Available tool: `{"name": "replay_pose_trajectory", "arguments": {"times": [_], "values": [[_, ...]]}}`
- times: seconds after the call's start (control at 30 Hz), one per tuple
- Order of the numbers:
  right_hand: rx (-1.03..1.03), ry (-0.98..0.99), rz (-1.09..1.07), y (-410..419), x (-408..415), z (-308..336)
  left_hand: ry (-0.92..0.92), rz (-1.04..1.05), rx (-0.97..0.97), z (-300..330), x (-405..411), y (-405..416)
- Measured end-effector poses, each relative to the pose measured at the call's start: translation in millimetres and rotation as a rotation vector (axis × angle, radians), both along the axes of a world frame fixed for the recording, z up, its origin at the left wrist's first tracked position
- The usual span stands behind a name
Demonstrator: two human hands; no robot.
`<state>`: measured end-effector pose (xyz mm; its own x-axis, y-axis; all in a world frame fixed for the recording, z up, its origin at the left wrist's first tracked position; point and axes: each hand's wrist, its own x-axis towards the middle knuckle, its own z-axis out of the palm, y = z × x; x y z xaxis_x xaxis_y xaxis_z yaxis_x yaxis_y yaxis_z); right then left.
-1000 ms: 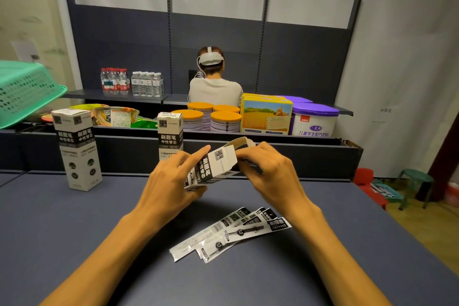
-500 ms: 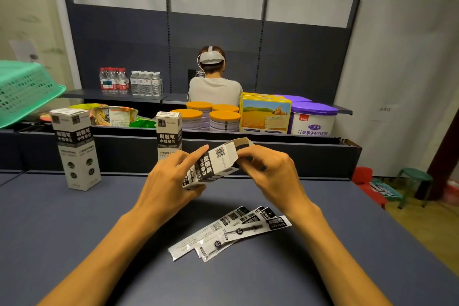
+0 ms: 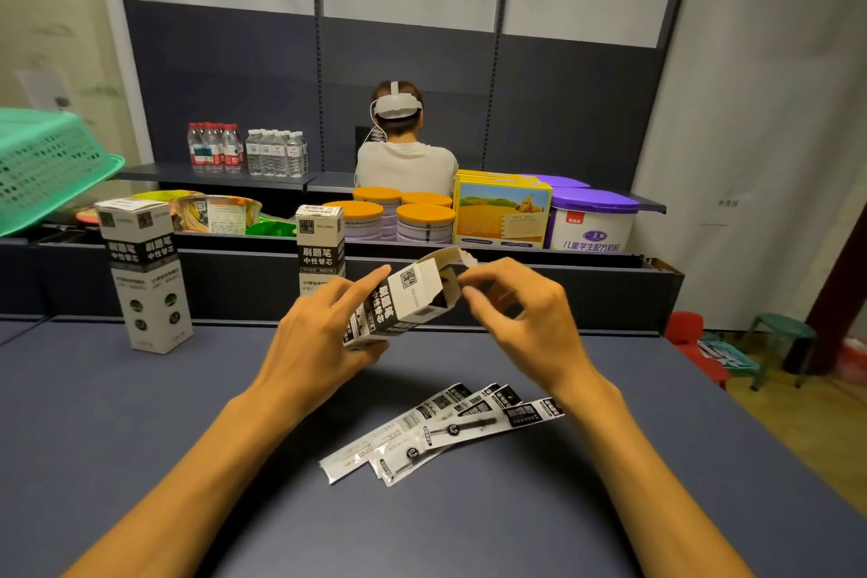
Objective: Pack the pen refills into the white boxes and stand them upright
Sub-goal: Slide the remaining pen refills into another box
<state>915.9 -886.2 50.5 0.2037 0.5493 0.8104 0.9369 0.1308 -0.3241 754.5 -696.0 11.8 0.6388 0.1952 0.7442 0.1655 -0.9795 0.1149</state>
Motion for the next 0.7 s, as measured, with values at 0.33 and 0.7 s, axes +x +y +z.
{"name": "replay_pose_trajectory", "arguments": {"times": [0.33, 0.7], "values": [[-0.801, 0.252, -0.062, -13.2, 20.0, -14.8, -0.017, -0.005, -0.069, -1.9, -0.7, 4.7], [-1.049, 0.205, -0.022, -16.2, 15.0, -21.1, -0.021, -0.01, -0.089, -5.2, 0.4, 8.3]]}}
